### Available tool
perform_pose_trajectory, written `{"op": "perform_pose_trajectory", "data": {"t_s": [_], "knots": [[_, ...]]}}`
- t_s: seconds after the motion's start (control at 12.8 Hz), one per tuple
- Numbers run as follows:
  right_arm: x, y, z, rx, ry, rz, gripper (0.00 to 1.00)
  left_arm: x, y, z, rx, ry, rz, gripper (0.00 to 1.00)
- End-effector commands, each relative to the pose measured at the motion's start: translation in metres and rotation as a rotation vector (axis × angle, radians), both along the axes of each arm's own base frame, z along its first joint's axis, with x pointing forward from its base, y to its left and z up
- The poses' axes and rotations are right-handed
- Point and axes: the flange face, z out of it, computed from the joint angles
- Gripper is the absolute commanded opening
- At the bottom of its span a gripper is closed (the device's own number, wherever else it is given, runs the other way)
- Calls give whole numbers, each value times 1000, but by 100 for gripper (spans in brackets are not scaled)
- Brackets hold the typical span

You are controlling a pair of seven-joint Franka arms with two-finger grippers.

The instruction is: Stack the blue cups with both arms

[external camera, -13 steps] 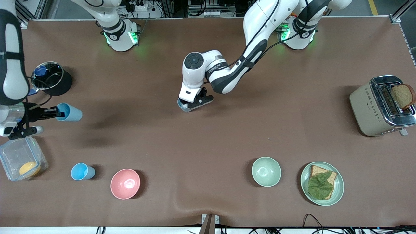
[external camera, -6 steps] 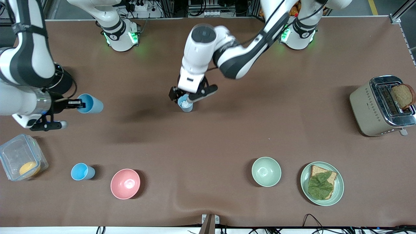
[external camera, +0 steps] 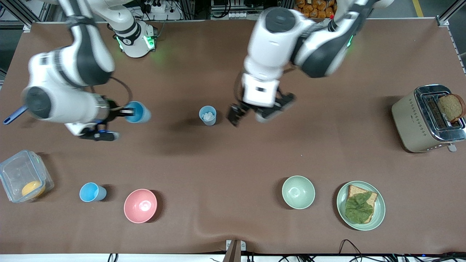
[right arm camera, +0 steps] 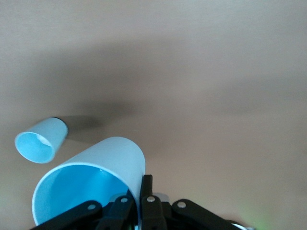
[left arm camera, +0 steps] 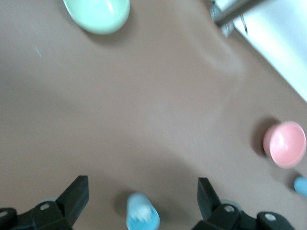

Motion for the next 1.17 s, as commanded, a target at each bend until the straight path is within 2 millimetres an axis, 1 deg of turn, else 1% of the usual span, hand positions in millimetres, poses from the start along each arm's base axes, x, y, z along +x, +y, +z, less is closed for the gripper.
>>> {"op": "perform_pose_trajectory", "data": {"t_s": [0.0,0.08,0.16,0.23,0.31,0.39,0.47,0.55,0.63,0.7,0.78,0.86,0.94,1.02,1.09], "knots": [[-36,47,-16,-25,-47,-83,0,-3,49,32,64,17,-52,100],[-45,73,-22,-41,-53,-98,0,-1,69,47,78,14,-43,100],[-52,93,-27,-55,-63,-128,0,-6,77,61,73,17,-31,100],[-62,111,-38,-67,-81,-169,0,-17,84,72,102,41,-43,100],[-70,125,-49,-70,-107,-203,0,-24,96,79,154,74,-78,100],[-77,136,-59,-76,-119,-229,0,-22,116,92,174,68,-104,100],[-83,151,-65,-85,-123,-247,0,-15,143,103,175,57,-95,100],[-86,160,-68,-86,-133,-262,0,-16,159,112,187,60,-99,100],[-90,168,-70,-87,-137,-268,0,-21,167,109,220,91,-103,100],[-92,172,-73,-92,-135,-271,0,-24,170,109,245,96,-115,100],[-92,174,-75,-93,-137,-279,0,-21,174,112,250,86,-129,100],[-94,179,-76,-90,-145,-282,0,-18,179,113,275,74,-212,100],[-95,184,-81,-91,-150,-288,0,-13,192,114,286,73,-281,100],[-97,189,-86,-93,-155,-298,0,-7,212,118,297,68,-310,100],[-99,194,-90,-91,-162,-299,0,-5,225,123,309,60,-350,100]]}}
